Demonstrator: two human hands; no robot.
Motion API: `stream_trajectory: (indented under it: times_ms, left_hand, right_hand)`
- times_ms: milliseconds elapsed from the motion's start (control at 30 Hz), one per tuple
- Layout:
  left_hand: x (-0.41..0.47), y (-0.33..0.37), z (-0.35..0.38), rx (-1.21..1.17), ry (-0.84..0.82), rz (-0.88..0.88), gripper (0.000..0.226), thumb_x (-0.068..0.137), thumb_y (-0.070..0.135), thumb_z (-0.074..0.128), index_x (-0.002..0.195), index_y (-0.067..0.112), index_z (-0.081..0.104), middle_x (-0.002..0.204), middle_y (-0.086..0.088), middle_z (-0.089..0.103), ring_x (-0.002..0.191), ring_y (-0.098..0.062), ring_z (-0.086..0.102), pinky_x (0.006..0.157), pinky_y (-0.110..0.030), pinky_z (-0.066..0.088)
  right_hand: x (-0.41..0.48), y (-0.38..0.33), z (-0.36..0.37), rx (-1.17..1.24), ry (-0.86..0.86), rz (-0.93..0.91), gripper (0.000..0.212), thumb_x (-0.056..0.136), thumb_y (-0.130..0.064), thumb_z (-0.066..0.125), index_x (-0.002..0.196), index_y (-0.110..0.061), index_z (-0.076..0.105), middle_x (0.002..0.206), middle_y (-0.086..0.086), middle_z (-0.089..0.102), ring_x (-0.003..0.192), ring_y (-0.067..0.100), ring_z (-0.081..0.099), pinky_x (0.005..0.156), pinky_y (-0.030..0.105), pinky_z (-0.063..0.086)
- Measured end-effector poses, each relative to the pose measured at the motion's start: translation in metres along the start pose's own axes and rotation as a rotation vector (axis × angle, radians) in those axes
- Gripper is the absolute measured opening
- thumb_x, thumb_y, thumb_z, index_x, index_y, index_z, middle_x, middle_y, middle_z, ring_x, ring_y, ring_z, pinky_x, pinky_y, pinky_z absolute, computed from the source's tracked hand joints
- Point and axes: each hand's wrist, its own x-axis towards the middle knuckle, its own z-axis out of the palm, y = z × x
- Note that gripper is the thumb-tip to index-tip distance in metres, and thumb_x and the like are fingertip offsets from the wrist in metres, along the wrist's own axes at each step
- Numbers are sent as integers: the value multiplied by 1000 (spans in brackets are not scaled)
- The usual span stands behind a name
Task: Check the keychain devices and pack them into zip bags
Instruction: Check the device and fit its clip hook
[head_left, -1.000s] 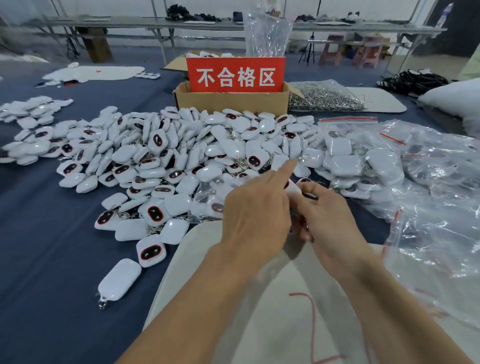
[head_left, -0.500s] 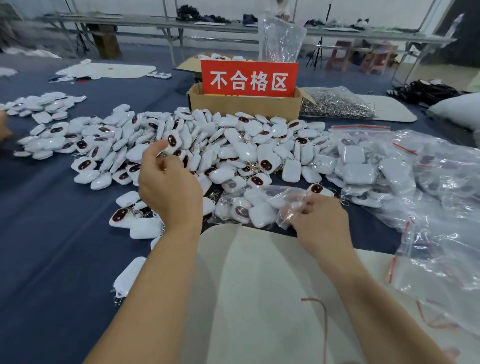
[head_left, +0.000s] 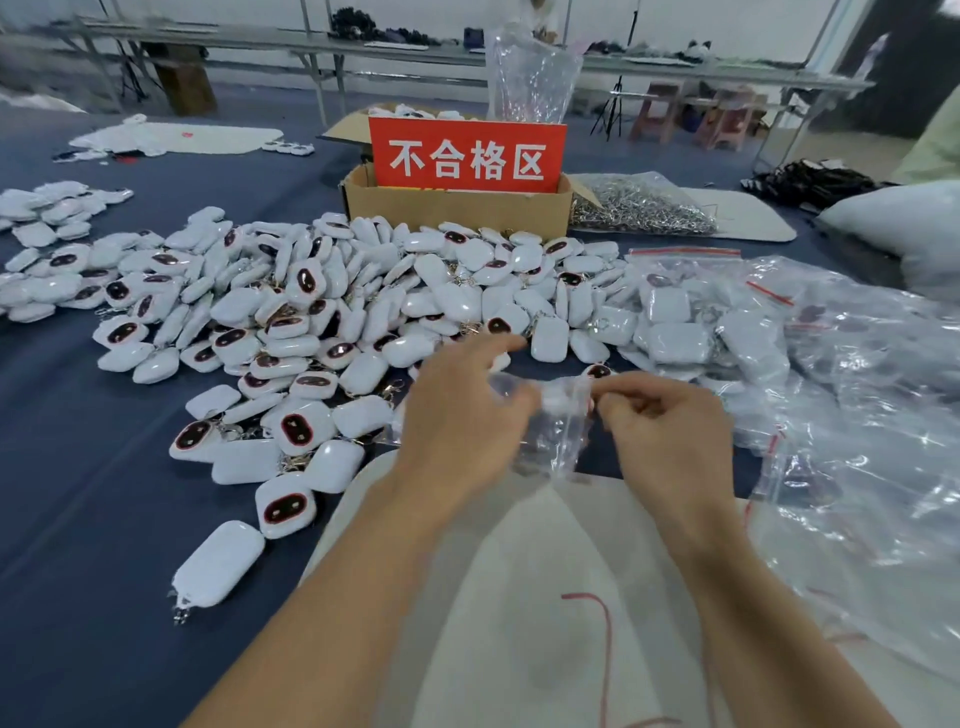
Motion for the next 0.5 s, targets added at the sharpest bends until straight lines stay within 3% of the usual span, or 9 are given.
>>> stream_trajectory:
  times_ms: [67,167,200,267,333,400,500]
  left_hand:
    - [-8,5,18,214,-134,183,45,89,35,65,134,33,64,133,14,65,122,-4,49,110,-30,31]
    - [-9,2,25,503,-182,284,38,93,39,56,130,32,59,128,13,64,126,-11,50,113,-30,22]
    - [-7,1,22,518,-170,254,33,93,37,55,125,32,59,124,12,66,123,-13,53,113,-32,24]
    - [-4,-3,16,477,-130,171,31,94,30,56,125,29,61,121,9,68,120,-17,56,113,-33,25]
    - [-3,-5,13,473,-121,130,33,95,24,55,127,27,63,121,7,70,119,-18,58,116,-36,26]
    - [-3,-7,10,502,-123,118,21,92,19,55,107,29,67,104,8,71,106,-19,60,112,-37,31]
    - [-2,-6,9,531,-110,73,14,87,12,57,83,26,59,83,9,63,89,-20,55,111,-39,32]
  right_hand:
    - [5,2,0,-89,29,-41,40,89,1,57,95,-31,79,78,-21,73,72,-2,61,70,5,41]
    - [9,4,8,-177,-272,-140,54,86,12,51,126,-17,72,109,-13,67,95,-16,56,79,-4,36]
    - [11,6,11,-263,-357,-212,52,87,8,55,131,-16,68,116,-10,65,103,-14,55,88,1,39]
    - [13,11,18,-447,-406,-288,47,92,-6,64,136,-22,63,129,-4,62,121,12,53,105,26,39]
    - [13,12,20,-426,-337,-232,39,92,-13,67,129,-25,63,120,-3,60,115,22,52,96,34,40]
    - [13,14,19,-355,-262,-156,34,91,-15,70,123,-23,60,107,-7,56,106,21,53,84,33,38]
    - [12,17,13,-423,-256,-145,25,92,-17,69,117,-18,64,106,-3,55,103,24,54,82,34,37]
